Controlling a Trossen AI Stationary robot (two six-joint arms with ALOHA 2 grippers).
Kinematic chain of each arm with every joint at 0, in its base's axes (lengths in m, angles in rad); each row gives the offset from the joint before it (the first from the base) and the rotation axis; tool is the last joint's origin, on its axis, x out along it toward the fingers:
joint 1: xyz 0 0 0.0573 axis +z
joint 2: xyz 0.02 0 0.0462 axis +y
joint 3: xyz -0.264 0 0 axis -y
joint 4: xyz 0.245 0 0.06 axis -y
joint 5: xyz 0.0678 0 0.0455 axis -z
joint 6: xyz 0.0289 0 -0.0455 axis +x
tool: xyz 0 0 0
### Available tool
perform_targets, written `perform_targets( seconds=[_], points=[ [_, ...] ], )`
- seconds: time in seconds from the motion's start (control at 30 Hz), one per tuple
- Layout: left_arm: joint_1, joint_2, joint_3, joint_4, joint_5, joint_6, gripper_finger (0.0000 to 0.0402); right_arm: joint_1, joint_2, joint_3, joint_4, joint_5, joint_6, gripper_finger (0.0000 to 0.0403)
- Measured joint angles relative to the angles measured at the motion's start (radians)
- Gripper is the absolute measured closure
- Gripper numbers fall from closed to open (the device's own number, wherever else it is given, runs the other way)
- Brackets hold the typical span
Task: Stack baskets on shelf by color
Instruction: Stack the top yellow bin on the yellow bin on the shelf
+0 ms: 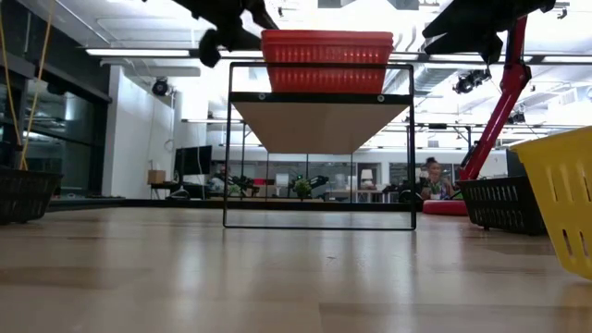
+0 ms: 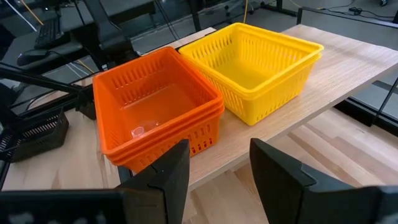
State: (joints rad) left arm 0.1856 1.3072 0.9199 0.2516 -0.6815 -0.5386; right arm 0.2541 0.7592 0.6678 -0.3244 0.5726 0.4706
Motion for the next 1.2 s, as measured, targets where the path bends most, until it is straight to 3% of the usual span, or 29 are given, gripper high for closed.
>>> perform_targets(
  seconds=[0.2,0.33,0.43,0.57,0.7,0.87,1.03,1.1,1.2],
  points=[
    [0.003,-0.143,0.001,-0.078,0.01,0.149,0.0246,0.0,0.0,0.0,0.0,0.0,0.0,0.0247],
    [-0.009,-0.236,-0.005,-0.237,0.165,0.245,0.0245,0.0,0.0,0.0,0.0,0.0,0.0,0.0247],
    [-0.047,-0.294,-0.059,-0.265,0.224,0.28,0.0245,-0.001,0.0,0.0,0.0,0.011,0.001,0.0247],
    [-0.11,-0.377,-0.228,-0.102,0.221,0.327,0.0245,-0.001,0.006,0.0,0.023,0.061,0.004,0.0247],
    [-0.149,-0.457,-0.451,0.166,0.22,0.366,0.0248,-0.021,0.045,0.0,0.123,0.131,0.0,0.0247],
    [-0.183,-0.521,-0.633,0.351,0.191,0.355,0.0289,-0.117,0.142,0.0,0.291,0.102,-0.013,0.0268],
    [-0.223,-0.548,-0.689,0.347,0.141,0.355,0.0387,-0.248,0.255,0.0,0.483,0.048,-0.09,0.0354],
    [-0.243,-0.549,-0.694,0.344,0.154,0.361,0.039,-0.3,0.296,0.019,0.518,-0.004,-0.087,0.0389],
    [-0.278,-0.548,-0.695,0.332,0.154,0.392,0.0398,-0.36,0.362,0.088,0.495,-0.032,-0.06,0.0388]
  ],
)
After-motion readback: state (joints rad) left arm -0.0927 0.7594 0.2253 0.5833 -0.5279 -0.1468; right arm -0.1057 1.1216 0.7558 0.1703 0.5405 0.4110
